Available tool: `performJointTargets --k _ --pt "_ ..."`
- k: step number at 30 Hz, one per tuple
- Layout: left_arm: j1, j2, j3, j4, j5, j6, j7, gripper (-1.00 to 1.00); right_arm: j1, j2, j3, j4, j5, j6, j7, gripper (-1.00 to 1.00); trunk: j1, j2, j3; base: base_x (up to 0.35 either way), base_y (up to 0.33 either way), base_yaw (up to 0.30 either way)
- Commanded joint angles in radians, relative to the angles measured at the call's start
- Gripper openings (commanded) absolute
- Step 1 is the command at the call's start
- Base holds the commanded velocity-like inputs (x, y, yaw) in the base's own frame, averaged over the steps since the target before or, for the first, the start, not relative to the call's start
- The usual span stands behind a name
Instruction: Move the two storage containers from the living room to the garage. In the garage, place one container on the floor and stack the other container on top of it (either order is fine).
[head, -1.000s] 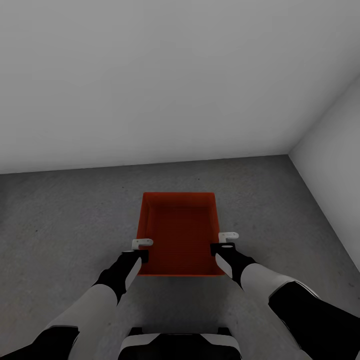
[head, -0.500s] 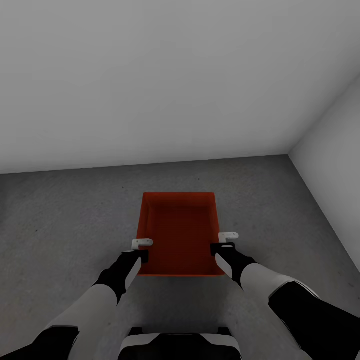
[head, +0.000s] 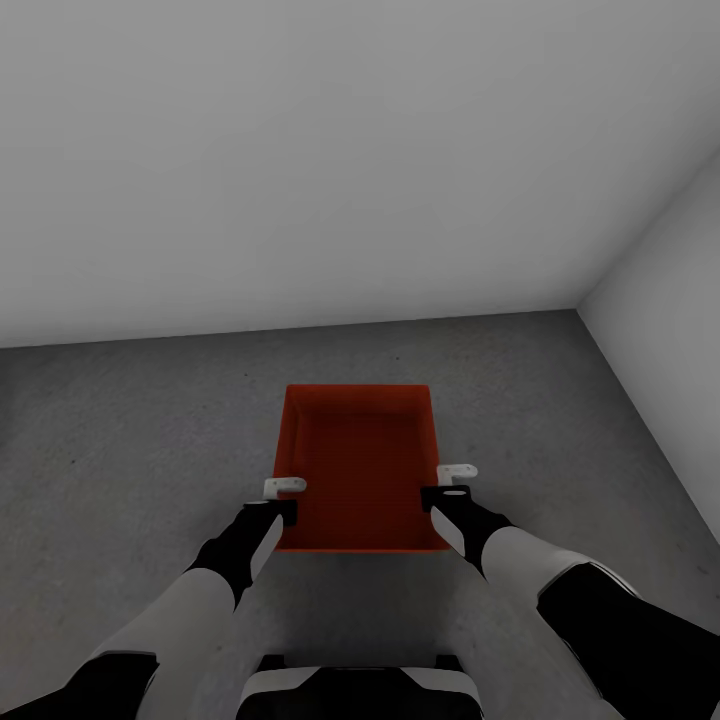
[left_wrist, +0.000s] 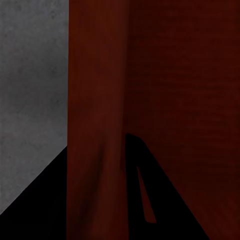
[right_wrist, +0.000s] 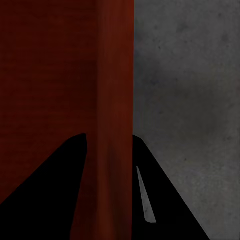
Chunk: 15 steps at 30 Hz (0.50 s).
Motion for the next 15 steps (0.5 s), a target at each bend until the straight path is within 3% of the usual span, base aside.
performJointTargets --k 1,15 --pt "-0.001 -0.001 -0.009 -0.014 0.014 0.002 0.003 -1.0 0.0 0.0 0.058 0.004 -0.022 0.007 -0.007 -1.0 0.001 -0.002 -0.001 0.0 0.0 0.0" --pt "-0.001 -0.009 -0.009 -0.014 0.016 0.003 0.002 -1.0 0.0 0.0 0.059 0.004 -0.022 0.007 -0.007 -1.0 0.001 -0.002 -0.001 0.0 0.0 0.0"
